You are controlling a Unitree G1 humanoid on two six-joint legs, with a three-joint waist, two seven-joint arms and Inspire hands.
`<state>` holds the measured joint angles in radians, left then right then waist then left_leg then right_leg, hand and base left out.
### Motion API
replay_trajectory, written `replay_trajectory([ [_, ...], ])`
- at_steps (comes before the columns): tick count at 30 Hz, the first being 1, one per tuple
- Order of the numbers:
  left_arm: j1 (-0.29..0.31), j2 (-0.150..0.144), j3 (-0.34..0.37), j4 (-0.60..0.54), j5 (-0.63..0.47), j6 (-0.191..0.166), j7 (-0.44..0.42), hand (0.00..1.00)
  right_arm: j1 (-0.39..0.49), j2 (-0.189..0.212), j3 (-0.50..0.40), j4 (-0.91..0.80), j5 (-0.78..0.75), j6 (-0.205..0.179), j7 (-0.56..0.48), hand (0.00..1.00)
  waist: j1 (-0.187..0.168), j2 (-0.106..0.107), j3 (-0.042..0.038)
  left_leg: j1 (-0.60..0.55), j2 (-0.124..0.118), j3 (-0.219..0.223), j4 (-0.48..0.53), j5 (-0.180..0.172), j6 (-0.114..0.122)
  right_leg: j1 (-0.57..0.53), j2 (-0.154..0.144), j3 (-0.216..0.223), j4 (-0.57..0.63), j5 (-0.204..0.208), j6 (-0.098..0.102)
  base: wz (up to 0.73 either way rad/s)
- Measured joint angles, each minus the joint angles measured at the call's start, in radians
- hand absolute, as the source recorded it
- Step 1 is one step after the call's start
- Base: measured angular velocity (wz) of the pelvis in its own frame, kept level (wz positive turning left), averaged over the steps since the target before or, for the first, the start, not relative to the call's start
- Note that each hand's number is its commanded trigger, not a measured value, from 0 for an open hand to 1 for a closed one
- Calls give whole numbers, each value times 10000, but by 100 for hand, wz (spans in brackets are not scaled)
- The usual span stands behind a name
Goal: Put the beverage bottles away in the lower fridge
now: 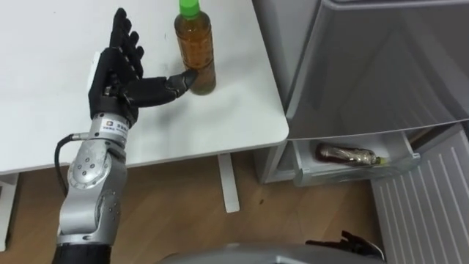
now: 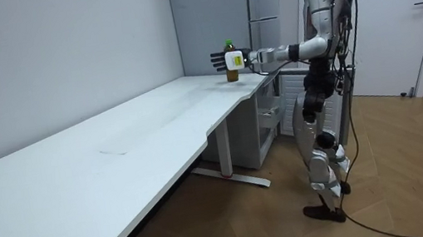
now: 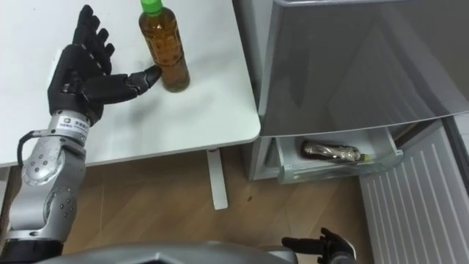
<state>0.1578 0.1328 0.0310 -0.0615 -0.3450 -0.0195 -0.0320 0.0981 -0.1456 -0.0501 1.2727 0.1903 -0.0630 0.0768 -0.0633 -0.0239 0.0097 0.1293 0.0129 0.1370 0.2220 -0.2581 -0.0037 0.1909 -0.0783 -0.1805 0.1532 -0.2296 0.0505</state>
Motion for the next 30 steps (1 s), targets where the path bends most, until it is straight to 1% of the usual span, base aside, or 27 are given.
replay_trajectory([
  [5,-45,1,0,75,4,59,0,0,-47,6,94,1,-26,-2,-2,0,-110,-3,-27,14,18,1,1,0,0,-7,27,130,1,12,1,-2],
  [13,-489,3,-5,75,28,61,0,0,-72,0,85,12,-74,-1,-29,0,-169,74,-14,24,70,7,0,4,-8,-10,75,161,-6,63,-33,0],
  [16,-504,3,-54,75,15,83,0,0,-63,-19,90,13,-74,5,-13,0,-186,88,-13,24,75,5,-1,10,-18,-10,81,177,-6,66,-37,0],
  [19,-505,4,-162,91,26,186,1,0,0,-36,89,15,-74,14,-14,0,-181,95,-12,31,75,12,-3,11,-19,-14,81,194,-6,67,-39,-1],
  [21,-506,5,-179,328,28,190,1,0,5,-37,85,15,-71,14,-20,0,-180,115,-12,61,79,48,-5,11,-19,-16,91,291,-7,68,-40,-7],
  [26,-517,4,-179,748,13,238,8,0,17,-36,89,19,20,11,-53,0,-264,131,-5,59,87,146,-5,11,-19,-29,93,332,-9,69,-41,-3],
  [28,-585,4,-179,992,21,238,16,0,12,-36,89,24,20,12,-101,0,-281,142,-3,62,88,157,-4,11,-19,-28,94,340,-9,69,-41,0],
  [30,-805,4,-172,1409,22,296,50,0,18,-36,89,9,17,34,-110,0,-284,159,3,63,89,162,-4,11,-19,-30,95,344,-9,70,-41,0],
])
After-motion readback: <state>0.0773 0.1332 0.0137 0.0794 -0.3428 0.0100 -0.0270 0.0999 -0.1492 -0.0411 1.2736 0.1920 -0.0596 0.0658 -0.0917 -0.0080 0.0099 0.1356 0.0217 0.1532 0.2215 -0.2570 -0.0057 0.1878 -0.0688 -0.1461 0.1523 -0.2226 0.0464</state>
